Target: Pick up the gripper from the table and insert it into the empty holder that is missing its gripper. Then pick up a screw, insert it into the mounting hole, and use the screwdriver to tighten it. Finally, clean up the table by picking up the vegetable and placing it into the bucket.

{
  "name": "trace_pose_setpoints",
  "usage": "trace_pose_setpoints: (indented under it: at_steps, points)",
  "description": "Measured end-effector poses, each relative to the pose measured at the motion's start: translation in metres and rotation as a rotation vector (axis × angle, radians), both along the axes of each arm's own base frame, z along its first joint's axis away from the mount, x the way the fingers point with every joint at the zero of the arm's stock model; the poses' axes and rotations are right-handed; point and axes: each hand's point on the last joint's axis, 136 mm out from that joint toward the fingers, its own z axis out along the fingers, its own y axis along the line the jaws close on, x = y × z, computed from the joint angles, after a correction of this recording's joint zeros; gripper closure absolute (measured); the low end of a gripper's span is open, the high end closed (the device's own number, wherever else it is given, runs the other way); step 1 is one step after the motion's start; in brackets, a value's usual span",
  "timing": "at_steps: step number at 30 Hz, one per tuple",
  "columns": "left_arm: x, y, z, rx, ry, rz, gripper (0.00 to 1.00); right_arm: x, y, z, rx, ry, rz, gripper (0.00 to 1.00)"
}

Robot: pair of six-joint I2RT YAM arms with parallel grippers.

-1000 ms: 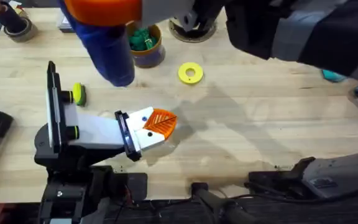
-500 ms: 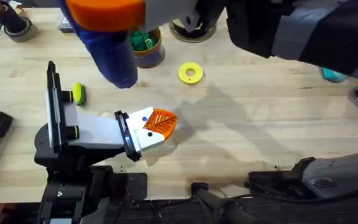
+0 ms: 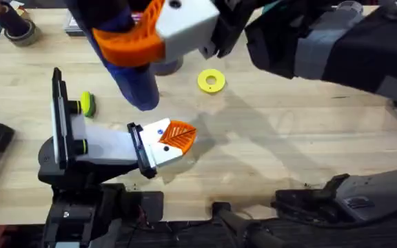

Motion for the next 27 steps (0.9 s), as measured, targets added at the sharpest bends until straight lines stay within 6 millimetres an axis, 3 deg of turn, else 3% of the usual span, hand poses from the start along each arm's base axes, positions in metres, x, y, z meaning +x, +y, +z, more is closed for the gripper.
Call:
trace_pose_setpoints:
  at_steps: [27]
  points:
    - [0.000, 0.000, 0.000, 0.000, 0.000, 0.000, 0.998, -0.012, 0.000, -0.034, -0.005, 0.015, 0.015, 0.977]
